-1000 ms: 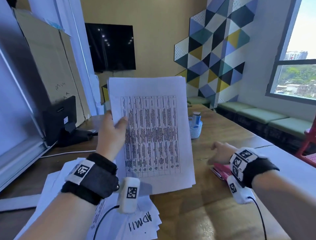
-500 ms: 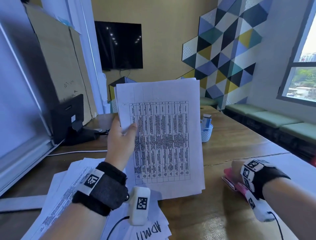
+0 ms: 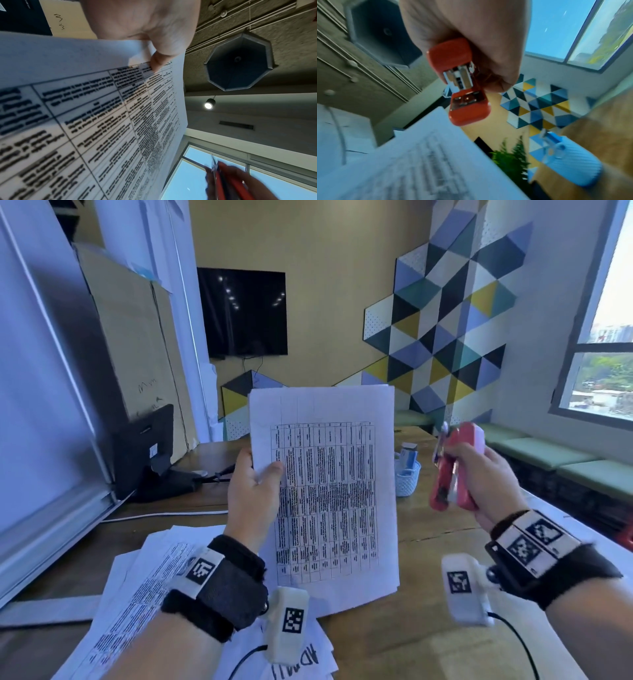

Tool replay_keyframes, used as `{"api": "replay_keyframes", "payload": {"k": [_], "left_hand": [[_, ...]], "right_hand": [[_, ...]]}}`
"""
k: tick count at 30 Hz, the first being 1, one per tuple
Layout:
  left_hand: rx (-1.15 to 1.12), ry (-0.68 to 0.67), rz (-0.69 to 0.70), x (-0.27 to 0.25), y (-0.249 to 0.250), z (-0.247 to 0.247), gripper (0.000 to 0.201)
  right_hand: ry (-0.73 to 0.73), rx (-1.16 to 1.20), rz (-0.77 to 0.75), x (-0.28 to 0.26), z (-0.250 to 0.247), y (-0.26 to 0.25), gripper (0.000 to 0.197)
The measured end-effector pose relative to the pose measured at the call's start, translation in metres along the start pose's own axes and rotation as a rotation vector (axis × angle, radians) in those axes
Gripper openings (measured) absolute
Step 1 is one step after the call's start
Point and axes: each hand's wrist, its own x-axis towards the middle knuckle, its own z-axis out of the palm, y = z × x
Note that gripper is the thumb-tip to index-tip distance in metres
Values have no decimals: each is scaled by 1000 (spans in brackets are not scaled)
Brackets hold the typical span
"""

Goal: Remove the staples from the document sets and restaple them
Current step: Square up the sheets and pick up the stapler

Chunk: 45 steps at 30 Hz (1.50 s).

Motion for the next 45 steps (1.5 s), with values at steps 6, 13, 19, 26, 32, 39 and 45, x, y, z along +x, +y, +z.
{"api": "replay_keyframes", "payload": {"k": [6,13,19,26,32,39,45], "left_hand": [[82,-59,34,-9,21,10,24],[158,-38,144,-9,20,12,20],[129,-73,105,-14,23,13,13],[116,-110,80,-20,28,17,9],[141,-114,158,-24,29,19,7],[192,-155,183,-24,26,18,13],[229,-103,164,-7,27,3,30]], "right_hand": [[-178,200,-298,-24,55,-68,9],[-53,225,-614,-34,103,-119,35],[-30,87,-656,-39,121,-120,24],[-96,20,-702,-45,133,-119,24],[-70,26,-706,-45,146,-117,24],[-34,72,-695,-43,148,-115,25],[26,409,-692,-44,98,-137,26]]}}
